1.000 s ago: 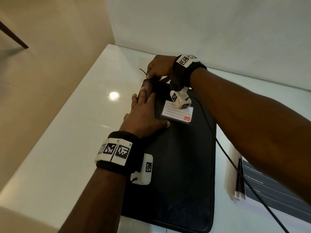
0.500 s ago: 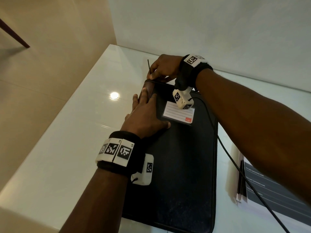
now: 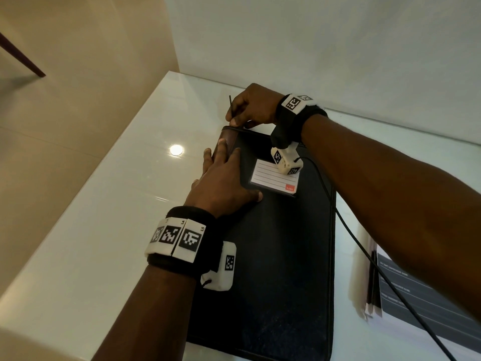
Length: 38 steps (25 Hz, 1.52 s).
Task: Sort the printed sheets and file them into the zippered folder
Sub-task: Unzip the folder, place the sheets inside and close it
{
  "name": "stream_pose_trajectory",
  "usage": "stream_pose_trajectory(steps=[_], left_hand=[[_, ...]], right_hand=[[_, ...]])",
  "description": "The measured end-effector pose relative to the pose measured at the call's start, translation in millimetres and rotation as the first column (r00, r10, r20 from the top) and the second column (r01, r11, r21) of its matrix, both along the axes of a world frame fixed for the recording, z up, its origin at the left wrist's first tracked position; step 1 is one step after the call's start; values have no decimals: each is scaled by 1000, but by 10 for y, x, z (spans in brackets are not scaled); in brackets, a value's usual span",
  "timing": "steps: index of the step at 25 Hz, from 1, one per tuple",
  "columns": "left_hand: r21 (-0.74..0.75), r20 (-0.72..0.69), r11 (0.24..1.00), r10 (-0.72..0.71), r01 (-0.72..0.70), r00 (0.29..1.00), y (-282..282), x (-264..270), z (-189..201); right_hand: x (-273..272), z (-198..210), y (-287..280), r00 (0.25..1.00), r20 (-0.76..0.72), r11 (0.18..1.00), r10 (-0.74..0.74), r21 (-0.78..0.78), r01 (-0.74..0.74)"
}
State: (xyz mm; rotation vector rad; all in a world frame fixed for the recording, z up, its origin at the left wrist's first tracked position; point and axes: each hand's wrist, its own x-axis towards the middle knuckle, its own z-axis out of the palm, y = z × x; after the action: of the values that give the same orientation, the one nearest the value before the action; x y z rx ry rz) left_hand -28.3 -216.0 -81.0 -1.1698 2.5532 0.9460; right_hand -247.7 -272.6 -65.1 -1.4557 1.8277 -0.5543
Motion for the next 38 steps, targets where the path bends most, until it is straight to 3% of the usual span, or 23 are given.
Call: stream_pose_trajectory(steps=[5,10,28,38], left_hand=[[1,8,1000,3,-3,1000,6,1,14],[4,4,1000,8,-8,1000,12,2,16],[-55,33,998,20,-18,999,27,-10,45],[-57,10,998,20,-20,1000,46,30,80]], right_hand=[[43,40,-39,971,-193,988,142,-28,-151],[-57,43,33,954,-222,978,200,-16,-209],[-498,158,717,931,-314,981,187,106,-161],[-817,177,1321,926,-366,992,90,119,-50]])
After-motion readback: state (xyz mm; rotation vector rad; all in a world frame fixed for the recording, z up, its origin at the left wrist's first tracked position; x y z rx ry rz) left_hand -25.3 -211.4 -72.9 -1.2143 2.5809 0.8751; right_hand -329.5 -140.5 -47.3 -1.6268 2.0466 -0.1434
